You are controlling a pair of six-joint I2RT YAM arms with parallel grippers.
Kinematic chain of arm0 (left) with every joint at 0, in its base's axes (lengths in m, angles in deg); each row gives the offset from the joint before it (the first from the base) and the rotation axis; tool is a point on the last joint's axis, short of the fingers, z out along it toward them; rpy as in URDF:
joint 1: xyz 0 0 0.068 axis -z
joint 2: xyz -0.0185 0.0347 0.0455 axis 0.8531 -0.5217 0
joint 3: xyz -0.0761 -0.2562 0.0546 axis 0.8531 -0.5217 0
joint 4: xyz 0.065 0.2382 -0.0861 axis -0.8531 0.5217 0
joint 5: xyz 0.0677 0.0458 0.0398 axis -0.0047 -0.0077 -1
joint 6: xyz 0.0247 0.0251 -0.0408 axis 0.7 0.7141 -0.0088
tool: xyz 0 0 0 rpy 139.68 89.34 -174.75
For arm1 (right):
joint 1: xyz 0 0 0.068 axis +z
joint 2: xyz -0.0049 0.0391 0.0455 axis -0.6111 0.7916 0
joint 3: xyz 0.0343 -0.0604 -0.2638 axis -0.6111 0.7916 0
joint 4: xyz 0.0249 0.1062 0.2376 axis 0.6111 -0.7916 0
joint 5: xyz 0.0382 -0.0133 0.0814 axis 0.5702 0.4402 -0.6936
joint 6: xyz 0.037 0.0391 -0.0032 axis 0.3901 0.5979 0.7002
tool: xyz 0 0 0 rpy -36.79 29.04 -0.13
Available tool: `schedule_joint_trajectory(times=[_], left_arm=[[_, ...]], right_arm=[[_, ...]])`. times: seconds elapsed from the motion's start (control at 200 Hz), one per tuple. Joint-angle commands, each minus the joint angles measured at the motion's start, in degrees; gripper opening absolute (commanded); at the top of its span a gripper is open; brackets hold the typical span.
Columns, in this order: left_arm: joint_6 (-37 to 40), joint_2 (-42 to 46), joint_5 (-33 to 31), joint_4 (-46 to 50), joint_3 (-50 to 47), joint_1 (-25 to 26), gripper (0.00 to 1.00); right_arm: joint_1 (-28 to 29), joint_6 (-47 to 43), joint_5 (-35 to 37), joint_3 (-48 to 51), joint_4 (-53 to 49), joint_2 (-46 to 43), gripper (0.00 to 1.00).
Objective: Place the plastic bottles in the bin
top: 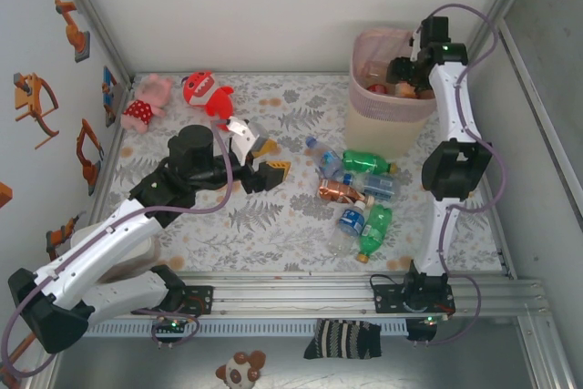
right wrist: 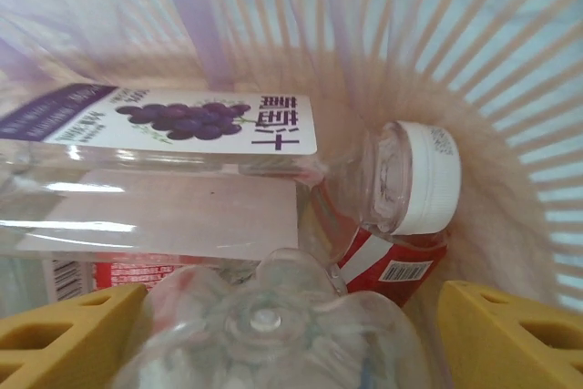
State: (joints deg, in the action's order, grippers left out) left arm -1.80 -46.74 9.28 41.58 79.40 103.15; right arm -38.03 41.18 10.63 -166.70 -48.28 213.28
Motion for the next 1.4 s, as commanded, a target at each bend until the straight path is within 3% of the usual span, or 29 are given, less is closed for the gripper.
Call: schedule_joint_trajectory(times=[0.0,0.481,0.841,1.397], left_arm=[[0.31,0.87,0.24,-0.7,-0.16,-0.26,0.66],[-0.23,0.16,0.26,-1.14,0.13,-0.26,0.66],[-0.68,-1.69,-0.73,-2.16,0.16,-0.48,0.66],[-3.14,-7.84,-0.22,-4.98,0.18,-1.42,0.66]], right_arm=[[-0.34,0.66,0.94,-2.53,-0.11,-5.22,0.81],[0.42,1.72,-1.85,1.6,1.77,-16.54,0.71],[2.3,3.79,-1.79,16.39,3.98,-30.2,0.61],[7.33,11.81,2.25,41.41,0.14,-52.87,0.59]])
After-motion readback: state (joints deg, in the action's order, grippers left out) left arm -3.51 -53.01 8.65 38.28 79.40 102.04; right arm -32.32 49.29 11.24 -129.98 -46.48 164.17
